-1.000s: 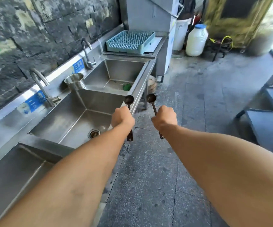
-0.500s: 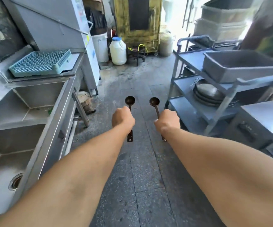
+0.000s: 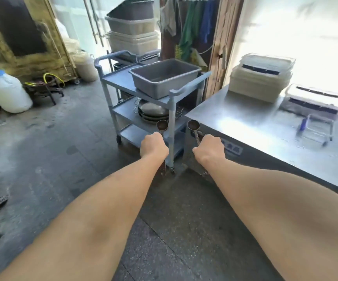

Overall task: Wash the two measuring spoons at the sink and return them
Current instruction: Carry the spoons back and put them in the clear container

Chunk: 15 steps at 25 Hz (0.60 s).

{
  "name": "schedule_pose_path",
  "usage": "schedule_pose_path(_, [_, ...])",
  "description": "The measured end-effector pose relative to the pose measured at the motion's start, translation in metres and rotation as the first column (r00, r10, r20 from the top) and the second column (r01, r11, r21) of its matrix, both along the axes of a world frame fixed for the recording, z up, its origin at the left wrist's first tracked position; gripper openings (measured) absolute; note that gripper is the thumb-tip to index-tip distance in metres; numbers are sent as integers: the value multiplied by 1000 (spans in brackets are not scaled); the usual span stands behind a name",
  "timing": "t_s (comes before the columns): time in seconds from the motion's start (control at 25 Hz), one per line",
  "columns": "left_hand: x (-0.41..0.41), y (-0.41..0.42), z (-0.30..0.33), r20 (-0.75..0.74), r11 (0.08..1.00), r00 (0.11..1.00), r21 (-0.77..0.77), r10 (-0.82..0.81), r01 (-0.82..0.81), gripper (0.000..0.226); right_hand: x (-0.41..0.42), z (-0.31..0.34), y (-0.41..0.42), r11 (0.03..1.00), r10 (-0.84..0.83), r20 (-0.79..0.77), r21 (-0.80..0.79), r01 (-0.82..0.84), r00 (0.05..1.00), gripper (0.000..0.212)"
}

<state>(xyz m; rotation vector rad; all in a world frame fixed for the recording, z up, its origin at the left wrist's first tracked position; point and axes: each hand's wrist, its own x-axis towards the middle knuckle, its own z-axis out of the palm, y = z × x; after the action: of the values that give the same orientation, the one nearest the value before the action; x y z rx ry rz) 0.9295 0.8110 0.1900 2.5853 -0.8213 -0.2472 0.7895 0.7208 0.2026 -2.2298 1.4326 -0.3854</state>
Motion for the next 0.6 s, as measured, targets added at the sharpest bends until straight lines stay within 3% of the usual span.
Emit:
schedule_pose_path(0.36, [-95,-102,-4,74,904,903,-34,-422,426,12,-120,-10,-50,898,-440,-24,-15,439,898,11])
schedule_pose_path(0.6, [-174,-167,-9,64,806,805,-16,-589,591,11,-209,-20,-90,800,-600,-37,-7,600,799,12])
